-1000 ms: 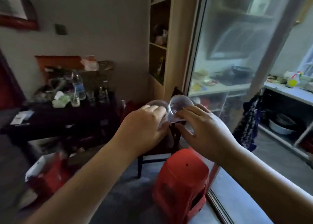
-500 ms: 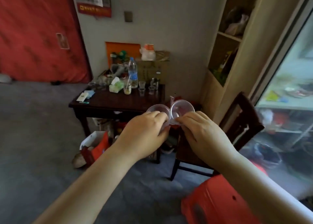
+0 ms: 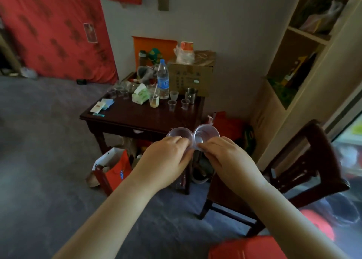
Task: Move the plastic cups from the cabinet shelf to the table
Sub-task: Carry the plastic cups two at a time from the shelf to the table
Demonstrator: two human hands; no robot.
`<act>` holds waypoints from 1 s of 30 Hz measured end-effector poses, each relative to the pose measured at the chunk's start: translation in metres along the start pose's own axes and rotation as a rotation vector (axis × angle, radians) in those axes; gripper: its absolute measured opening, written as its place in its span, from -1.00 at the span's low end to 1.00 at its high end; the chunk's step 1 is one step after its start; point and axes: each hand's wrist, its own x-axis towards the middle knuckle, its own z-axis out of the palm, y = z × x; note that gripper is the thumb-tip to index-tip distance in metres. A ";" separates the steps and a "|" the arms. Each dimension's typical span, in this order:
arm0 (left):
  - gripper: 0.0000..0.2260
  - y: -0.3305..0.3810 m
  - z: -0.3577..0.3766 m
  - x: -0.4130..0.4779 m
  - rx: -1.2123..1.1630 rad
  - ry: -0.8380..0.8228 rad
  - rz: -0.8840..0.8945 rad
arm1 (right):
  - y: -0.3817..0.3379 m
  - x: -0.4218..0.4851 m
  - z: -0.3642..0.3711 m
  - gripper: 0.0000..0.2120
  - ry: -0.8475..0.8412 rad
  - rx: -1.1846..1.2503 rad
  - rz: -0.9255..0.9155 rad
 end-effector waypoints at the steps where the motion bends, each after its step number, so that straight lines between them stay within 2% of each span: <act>1: -0.77 -0.007 0.003 0.004 0.000 0.008 -0.010 | 0.004 0.009 0.007 -0.75 -0.004 0.014 -0.002; 12: -0.80 -0.134 0.039 0.072 0.035 -0.005 -0.018 | 0.043 0.135 0.090 -0.76 0.036 0.117 0.021; 23: -0.86 -0.285 0.088 0.158 -0.081 -0.104 0.042 | 0.075 0.266 0.177 -0.77 0.026 0.152 0.218; 30: -0.86 -0.330 0.133 0.209 -0.134 -0.140 0.030 | 0.117 0.314 0.205 -0.78 0.020 0.082 0.339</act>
